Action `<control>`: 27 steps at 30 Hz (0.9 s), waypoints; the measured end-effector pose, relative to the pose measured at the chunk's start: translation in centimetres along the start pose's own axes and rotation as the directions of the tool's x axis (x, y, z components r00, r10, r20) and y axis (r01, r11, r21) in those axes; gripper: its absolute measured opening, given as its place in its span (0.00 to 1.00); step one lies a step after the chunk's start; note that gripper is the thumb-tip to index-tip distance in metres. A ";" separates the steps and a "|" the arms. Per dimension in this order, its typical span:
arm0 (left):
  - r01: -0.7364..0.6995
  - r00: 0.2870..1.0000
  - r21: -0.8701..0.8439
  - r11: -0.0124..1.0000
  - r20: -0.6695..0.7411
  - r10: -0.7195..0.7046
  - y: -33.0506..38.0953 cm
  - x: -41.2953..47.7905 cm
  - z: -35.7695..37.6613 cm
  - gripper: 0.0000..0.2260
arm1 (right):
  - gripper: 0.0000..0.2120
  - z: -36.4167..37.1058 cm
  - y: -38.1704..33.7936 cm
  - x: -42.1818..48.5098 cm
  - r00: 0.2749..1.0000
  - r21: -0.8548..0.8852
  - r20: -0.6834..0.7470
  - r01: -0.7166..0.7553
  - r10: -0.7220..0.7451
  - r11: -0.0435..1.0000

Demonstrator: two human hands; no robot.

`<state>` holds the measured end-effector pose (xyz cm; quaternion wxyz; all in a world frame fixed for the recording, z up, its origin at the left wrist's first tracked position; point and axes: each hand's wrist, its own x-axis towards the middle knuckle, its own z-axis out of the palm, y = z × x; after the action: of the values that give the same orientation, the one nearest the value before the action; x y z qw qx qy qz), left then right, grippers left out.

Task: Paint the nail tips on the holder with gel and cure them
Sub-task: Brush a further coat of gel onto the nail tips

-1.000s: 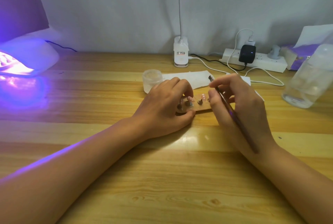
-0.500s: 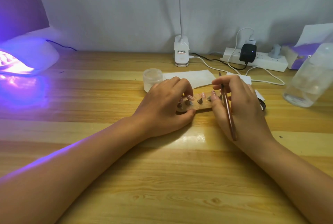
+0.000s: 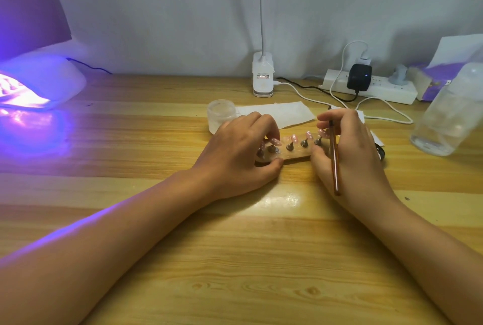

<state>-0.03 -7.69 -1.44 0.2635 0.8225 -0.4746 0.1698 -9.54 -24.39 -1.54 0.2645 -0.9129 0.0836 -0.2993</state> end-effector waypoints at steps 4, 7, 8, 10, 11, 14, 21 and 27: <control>0.005 1.000 0.004 1.000 0.003 -0.005 0.0 0.0 0.0 0.12 | 0.20 -0.2 -0.2 0.1 0.999 0.068 0.010 -0.036 0.035 0.997; 0.008 1.000 0.003 1.000 0.010 -0.008 0.1 0.0 -0.1 0.12 | 0.19 -0.3 0.0 0.1 0.999 0.084 -0.008 -0.040 0.041 0.996; 0.011 1.000 0.004 1.000 0.012 -0.011 0.1 0.0 -0.1 0.12 | 0.18 -0.2 0.1 0.1 0.999 0.086 -0.015 -0.041 0.043 0.995; 0.014 1.000 0.006 1.000 0.020 -0.014 0.1 -0.1 -0.1 0.12 | 0.17 -0.1 0.3 0.1 0.999 0.078 -0.028 -0.036 0.038 0.996; 0.014 1.000 0.008 1.000 0.026 -0.014 0.1 -0.1 -0.1 0.12 | 0.16 -0.1 0.3 0.1 0.999 0.066 -0.035 -0.024 0.026 0.998; 0.020 0.999 0.016 1.000 0.041 -0.021 0.1 -0.1 -0.1 0.12 | 0.14 0.0 0.1 0.1 0.998 0.051 -0.053 0.033 -0.030 0.998; 0.080 0.995 -0.008 0.997 0.068 -0.079 -0.2 0.0 0.1 0.16 | 0.14 0.1 -0.3 -0.1 0.994 0.095 -0.079 0.085 -0.077 0.992; 0.134 0.990 0.006 0.991 0.047 -0.134 -0.5 0.1 0.5 0.20 | 0.12 0.3 -1.1 -0.6 0.965 0.042 -0.048 0.260 -0.258 0.965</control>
<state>0.44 -7.81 -1.92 0.2616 0.8567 -0.4243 0.1328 -9.86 -23.17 -1.49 0.2431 -0.9029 -0.0378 -0.3525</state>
